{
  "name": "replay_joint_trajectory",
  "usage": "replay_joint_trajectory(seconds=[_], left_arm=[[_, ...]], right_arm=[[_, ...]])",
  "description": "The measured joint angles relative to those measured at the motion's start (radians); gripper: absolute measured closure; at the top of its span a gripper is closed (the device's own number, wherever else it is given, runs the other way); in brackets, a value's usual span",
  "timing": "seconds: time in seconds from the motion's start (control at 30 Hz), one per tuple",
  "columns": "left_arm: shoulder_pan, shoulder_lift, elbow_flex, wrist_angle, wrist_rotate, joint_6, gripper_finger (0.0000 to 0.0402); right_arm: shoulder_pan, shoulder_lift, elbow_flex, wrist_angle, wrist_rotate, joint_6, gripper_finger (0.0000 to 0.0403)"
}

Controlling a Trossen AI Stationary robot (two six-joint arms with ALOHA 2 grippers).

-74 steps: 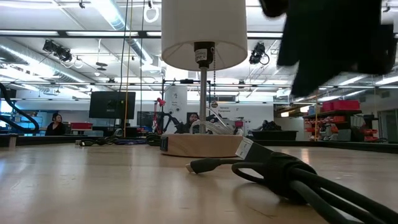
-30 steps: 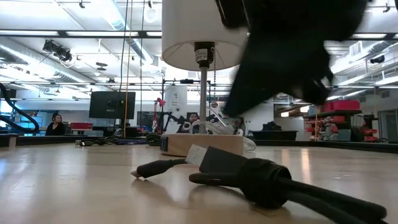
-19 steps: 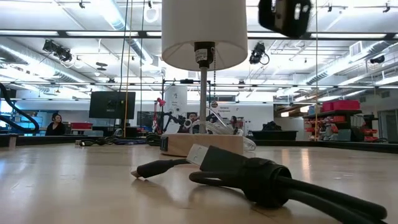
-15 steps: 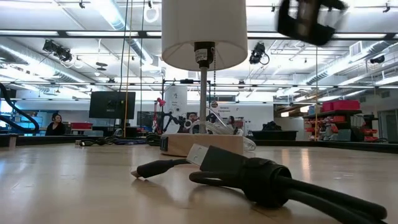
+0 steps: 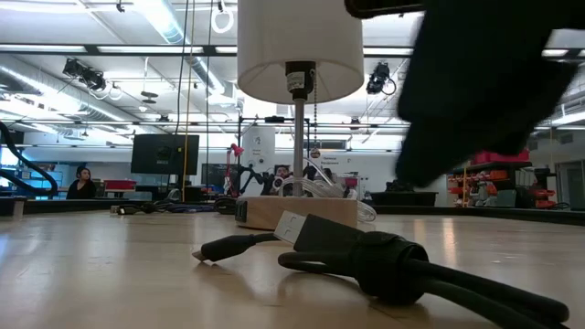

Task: Pick & Place USB Port
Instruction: Put the black charger cable into the orange bin

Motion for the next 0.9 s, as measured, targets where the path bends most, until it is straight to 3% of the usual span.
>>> replay_joint_trajectory(seconds=[0.2, 0.9], left_arm=[[0.000, 0.000, 0.000, 0.000, 0.000, 0.000, 0.0285], [0.000, 0.000, 0.000, -0.008, 0.015, -0.007, 0.0285]], right_arm=[[-0.003, 0.003, 0.002, 0.008, 0.087, -0.063, 0.0234], [-0.005, 0.082, 0.000, 0.026, 0.126, -0.048, 0.0197]])
